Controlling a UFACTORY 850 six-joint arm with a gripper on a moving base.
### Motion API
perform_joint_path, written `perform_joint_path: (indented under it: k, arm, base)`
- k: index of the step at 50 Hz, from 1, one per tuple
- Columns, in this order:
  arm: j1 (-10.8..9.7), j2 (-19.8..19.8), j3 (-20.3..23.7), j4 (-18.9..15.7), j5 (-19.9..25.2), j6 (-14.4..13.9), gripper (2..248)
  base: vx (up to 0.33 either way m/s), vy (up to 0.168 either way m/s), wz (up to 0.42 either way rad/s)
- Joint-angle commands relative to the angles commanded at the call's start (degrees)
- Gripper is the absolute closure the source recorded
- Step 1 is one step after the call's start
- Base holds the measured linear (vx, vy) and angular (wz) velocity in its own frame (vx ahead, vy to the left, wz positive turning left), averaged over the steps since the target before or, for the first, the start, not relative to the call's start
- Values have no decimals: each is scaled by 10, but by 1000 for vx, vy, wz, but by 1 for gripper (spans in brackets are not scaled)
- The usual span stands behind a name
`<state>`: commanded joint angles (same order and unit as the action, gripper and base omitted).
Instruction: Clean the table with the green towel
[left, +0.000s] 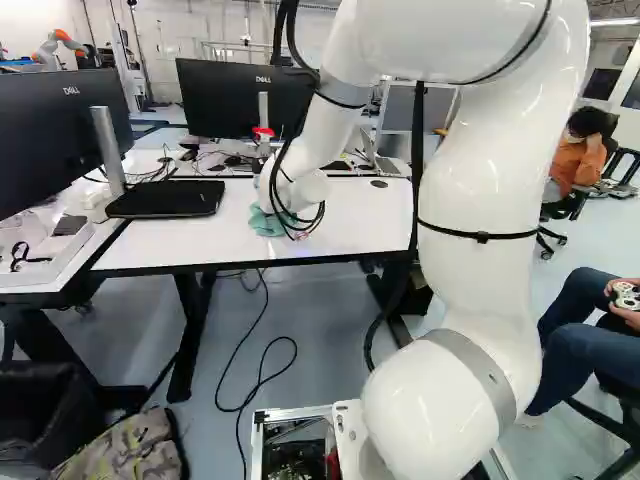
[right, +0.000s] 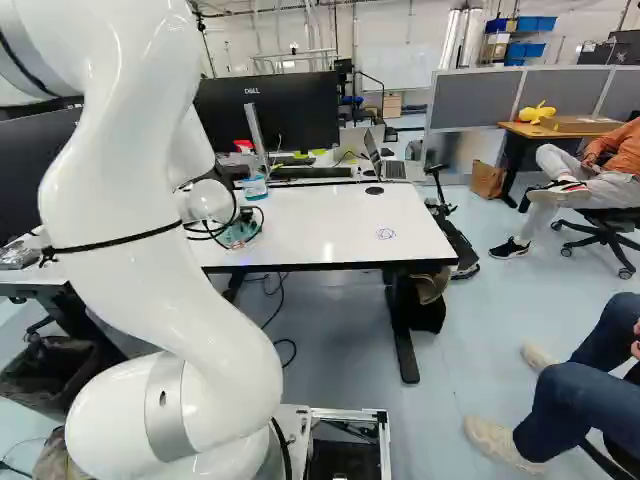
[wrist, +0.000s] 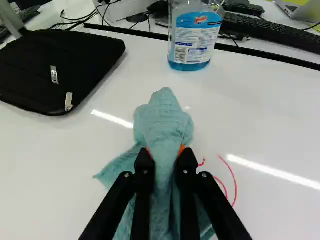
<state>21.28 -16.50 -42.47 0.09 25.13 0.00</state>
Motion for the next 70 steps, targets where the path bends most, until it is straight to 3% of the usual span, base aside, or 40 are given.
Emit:
perform_joint_path:
  k: [26, 70]
  arm:
    - [4, 64, 76, 0, 0, 0, 193]
    - [-78, 99, 115, 0, 0, 0, 193]
  base:
    - [0, 0, 0]
    - [0, 0, 0]
